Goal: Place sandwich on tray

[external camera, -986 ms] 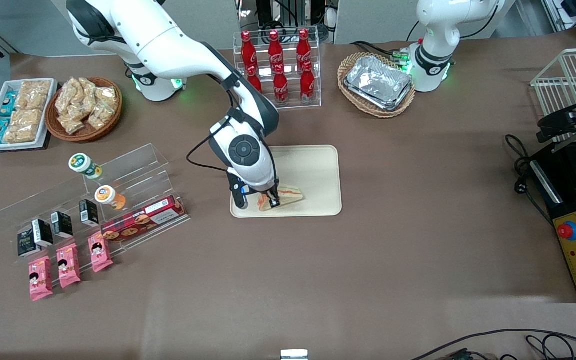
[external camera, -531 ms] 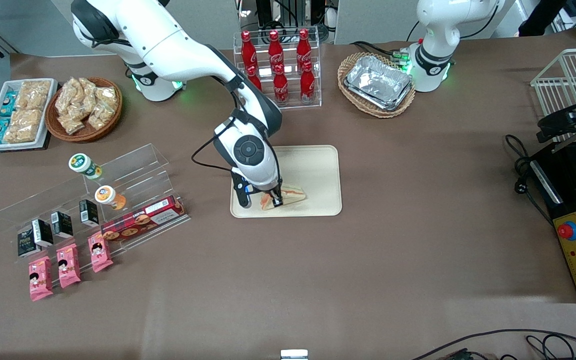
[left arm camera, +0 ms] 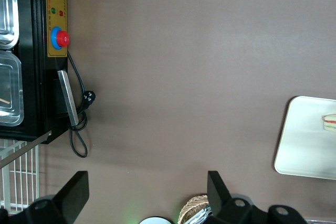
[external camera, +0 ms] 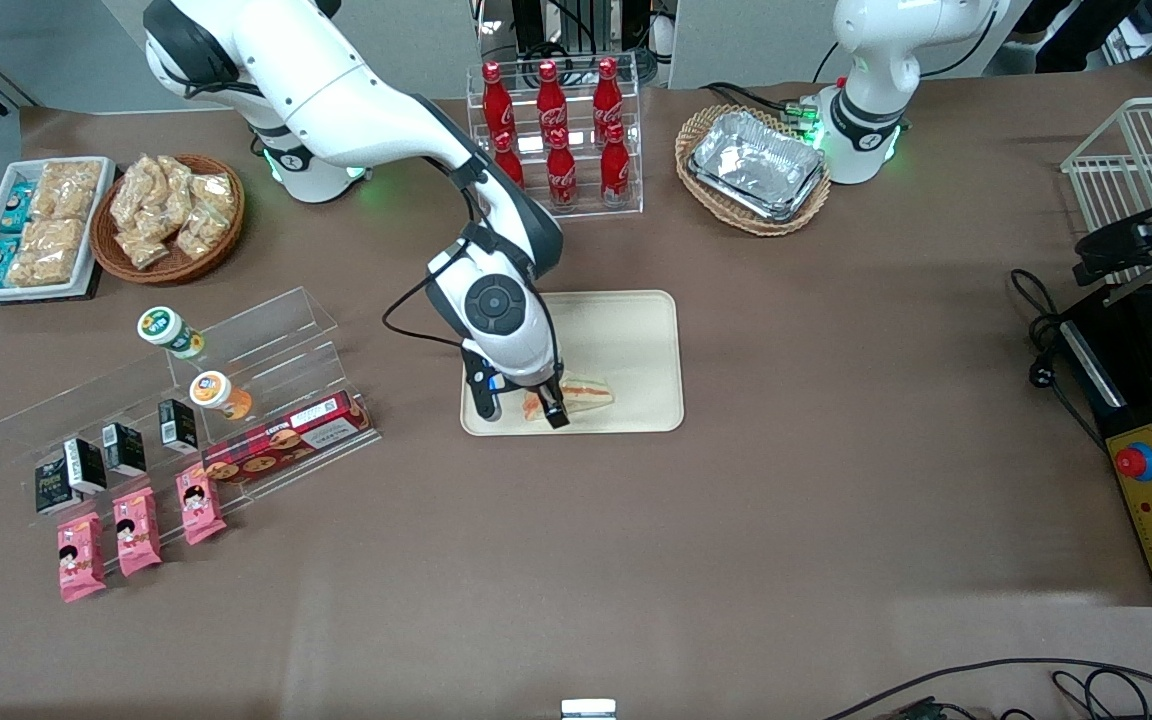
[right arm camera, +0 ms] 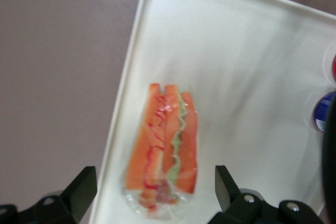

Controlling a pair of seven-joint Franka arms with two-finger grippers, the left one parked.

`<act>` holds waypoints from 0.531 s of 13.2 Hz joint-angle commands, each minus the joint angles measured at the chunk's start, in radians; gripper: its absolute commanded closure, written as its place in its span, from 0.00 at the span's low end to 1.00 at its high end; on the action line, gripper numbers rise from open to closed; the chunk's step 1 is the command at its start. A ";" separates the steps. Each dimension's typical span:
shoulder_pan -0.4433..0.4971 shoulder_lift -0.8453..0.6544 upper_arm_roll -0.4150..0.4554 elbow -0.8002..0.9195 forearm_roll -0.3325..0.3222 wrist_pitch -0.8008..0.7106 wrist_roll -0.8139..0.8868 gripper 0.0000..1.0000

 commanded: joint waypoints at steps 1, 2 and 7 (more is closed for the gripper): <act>-0.088 -0.103 -0.001 0.003 0.002 -0.119 -0.184 0.00; -0.117 -0.141 -0.001 -0.004 0.005 -0.166 -0.263 0.00; -0.243 -0.290 -0.008 -0.007 -0.018 -0.328 -0.654 0.00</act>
